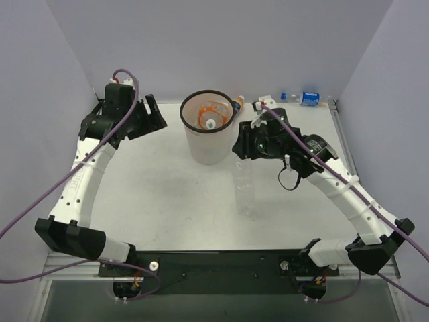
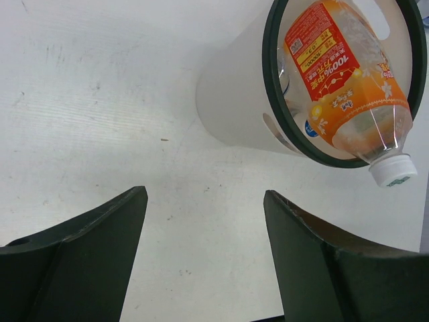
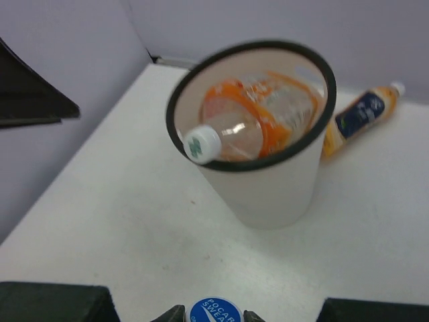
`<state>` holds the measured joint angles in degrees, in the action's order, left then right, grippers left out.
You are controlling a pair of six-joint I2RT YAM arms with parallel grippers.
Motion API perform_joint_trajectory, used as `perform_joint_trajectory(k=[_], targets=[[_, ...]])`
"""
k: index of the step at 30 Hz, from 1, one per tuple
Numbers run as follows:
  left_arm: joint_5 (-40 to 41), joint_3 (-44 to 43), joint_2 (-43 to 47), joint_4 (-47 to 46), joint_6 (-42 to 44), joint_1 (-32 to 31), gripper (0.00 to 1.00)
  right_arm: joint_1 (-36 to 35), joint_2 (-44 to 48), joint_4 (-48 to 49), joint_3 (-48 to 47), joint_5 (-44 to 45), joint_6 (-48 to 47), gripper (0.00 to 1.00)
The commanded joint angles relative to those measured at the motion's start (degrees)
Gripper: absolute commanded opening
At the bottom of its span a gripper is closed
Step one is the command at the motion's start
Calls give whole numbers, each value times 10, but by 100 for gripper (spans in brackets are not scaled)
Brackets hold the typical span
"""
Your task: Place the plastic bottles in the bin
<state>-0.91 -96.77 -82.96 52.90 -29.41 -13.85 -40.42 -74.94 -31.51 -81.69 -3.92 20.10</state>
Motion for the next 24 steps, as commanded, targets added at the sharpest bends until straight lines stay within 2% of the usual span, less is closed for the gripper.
perform_joint_trajectory(k=[1, 6, 9, 10, 13, 16, 24], targets=[[-17, 18, 39, -40, -20, 8, 82, -7, -23, -4, -115, -15, -44, 23], [-39, 35, 57, -53, -42, 13, 81, -8, -73, 38, -246, -3, -48, 21], [-45, 39, 64, -52, -50, 15, 81, -7, -93, 119, -250, 11, -46, 20], [-49, 40, 66, -52, -50, 15, 81, -8, -99, 177, -243, 16, -44, 19], [-54, 42, 74, -41, -57, 15, 81, -8, -121, 272, -232, 31, -41, 16], [-59, 42, 85, -30, -64, 16, 81, -9, -161, 333, -260, 36, -42, 15], [-43, 33, 112, 3, -60, 17, 81, -8, -266, 399, -377, 33, -42, 13]])
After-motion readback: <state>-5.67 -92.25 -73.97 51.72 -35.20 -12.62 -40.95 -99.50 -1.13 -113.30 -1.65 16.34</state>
